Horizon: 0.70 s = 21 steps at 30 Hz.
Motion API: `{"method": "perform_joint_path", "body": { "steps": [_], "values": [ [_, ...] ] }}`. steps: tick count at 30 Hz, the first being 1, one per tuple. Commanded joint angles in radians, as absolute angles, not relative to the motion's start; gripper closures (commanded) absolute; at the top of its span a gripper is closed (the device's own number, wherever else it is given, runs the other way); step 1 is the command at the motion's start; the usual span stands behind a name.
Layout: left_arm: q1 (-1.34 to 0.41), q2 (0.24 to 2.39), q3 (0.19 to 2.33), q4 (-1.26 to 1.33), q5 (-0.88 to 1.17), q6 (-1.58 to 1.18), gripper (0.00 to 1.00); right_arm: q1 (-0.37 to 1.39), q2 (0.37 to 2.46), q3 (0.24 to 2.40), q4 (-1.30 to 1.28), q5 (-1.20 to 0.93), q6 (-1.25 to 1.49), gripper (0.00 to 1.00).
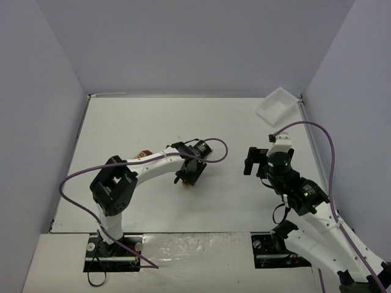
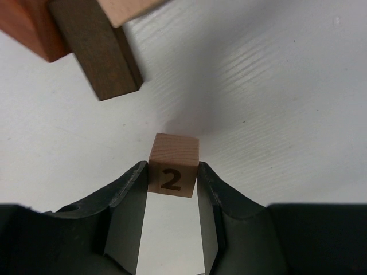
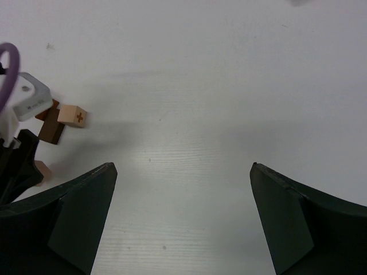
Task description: Build the wood block tower
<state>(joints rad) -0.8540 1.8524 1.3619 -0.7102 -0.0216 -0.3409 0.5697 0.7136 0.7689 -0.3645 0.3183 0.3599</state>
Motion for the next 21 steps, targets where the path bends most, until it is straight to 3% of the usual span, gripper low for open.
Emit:
{"method": "perform_joint_path", "body": {
  "steps": [1, 15, 21],
  "values": [
    [-0.781, 1.689, 1.459, -0.779, -0.032, -0.290, 1.00, 0.565, 0.736, 0.800, -0.326, 0.319, 0.358, 0.00],
    [-0.339, 1.516, 1.528, -0.953, 0.048, -0.006, 1.00, 0.565, 0.783, 0.816, -0.310, 0.267, 0.315, 0.00],
    [-0.255, 1.522, 1.511, -0.978, 0.065, 0.122, 1.00, 0.565, 0.794, 0.819, -0.304, 0.251, 0.306, 0.00]
  ]
}}
